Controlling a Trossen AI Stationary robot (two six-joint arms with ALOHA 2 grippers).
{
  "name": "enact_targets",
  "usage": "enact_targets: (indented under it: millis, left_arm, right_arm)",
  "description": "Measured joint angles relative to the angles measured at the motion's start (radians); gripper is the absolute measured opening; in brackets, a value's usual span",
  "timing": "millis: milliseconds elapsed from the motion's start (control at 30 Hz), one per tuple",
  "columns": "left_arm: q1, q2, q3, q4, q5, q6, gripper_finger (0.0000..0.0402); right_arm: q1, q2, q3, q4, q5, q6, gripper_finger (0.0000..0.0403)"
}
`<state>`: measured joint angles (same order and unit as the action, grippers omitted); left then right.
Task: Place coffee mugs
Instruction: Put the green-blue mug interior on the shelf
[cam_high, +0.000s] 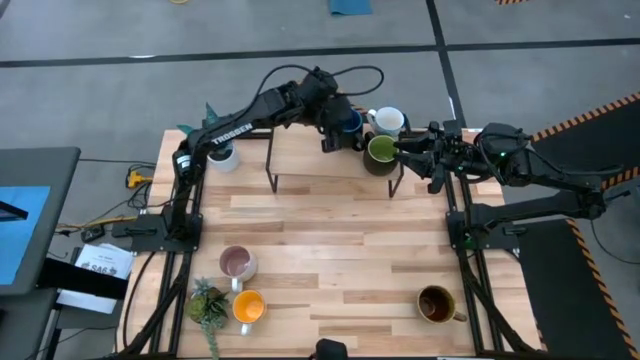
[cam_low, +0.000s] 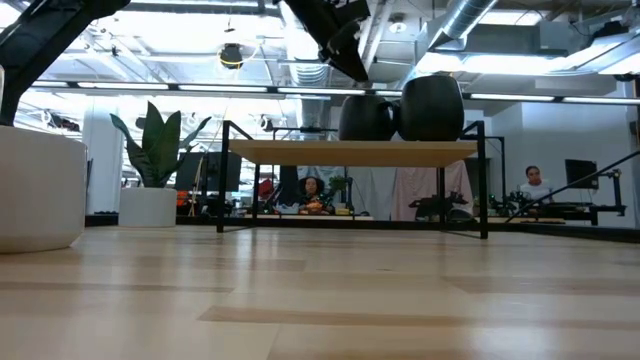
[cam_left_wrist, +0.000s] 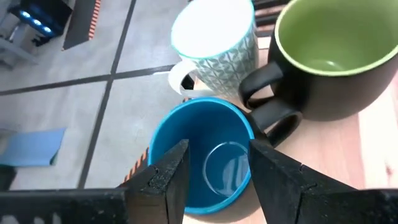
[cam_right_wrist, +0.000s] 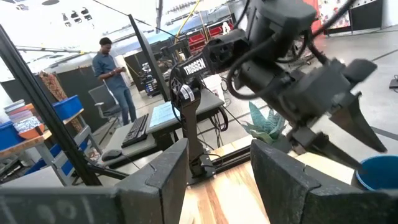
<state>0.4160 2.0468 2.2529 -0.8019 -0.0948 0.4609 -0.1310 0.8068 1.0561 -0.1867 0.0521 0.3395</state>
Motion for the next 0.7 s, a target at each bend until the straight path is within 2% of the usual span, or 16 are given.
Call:
enact_targets:
  millis: [167,300,500,700]
  left_arm:
    - [-0.006,-0.001,0.105,-0.132,0.034,-0.051,0.0147]
    - [-0.015,-0.082,0.068,-0.208,0.136,-0.091,0.0147]
    - [-0.023,-0.204,0.068,-0.357,0.298,-0.230,0.0147]
    - [-0.076,-0.316,0.023,-0.320,0.388,-0.300,0.0147]
  right_arm:
    - [0.000,0.000,0.000,0.000,0.000,-0.007,0.0198]
    - [0.000,0.000,0.000,0.000,0.000,-0.009,0.0198]
    - [0.000,0.000,0.000,0.000,0.000,-0.009,0.0198]
    - [0.000,0.000,0.000,0.000,0.000,-0.009,0.0198]
